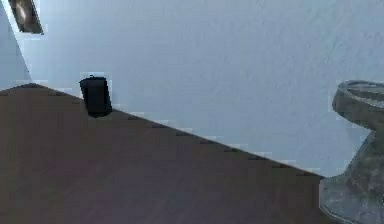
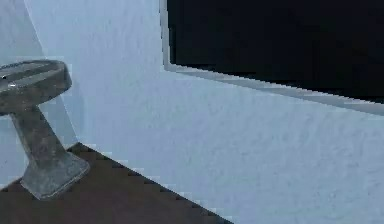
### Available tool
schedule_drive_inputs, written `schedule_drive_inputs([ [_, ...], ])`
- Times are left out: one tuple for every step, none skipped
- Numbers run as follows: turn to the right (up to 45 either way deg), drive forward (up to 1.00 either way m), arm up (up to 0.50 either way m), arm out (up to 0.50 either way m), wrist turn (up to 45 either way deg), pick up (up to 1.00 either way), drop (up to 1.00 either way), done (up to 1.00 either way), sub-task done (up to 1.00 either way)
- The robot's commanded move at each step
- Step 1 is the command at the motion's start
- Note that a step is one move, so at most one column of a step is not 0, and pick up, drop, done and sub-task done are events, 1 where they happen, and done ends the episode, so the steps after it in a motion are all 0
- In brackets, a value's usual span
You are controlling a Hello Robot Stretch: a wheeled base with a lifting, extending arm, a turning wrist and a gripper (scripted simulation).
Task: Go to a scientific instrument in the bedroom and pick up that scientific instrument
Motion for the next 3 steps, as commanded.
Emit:
schedule_drive_inputs([
  [-45.0, 0.00, 0.00, 0.00, 0.0, 0.00, 0.00, 0.00, 0.00],
  [-45.0, 0.00, 0.00, 0.00, 0.0, 0.00, 0.00, 0.00, 0.00],
  [-33.0, 0.00, 0.00, 0.00, 0.0, 0.00, 0.00, 0.00, 0.00],
])
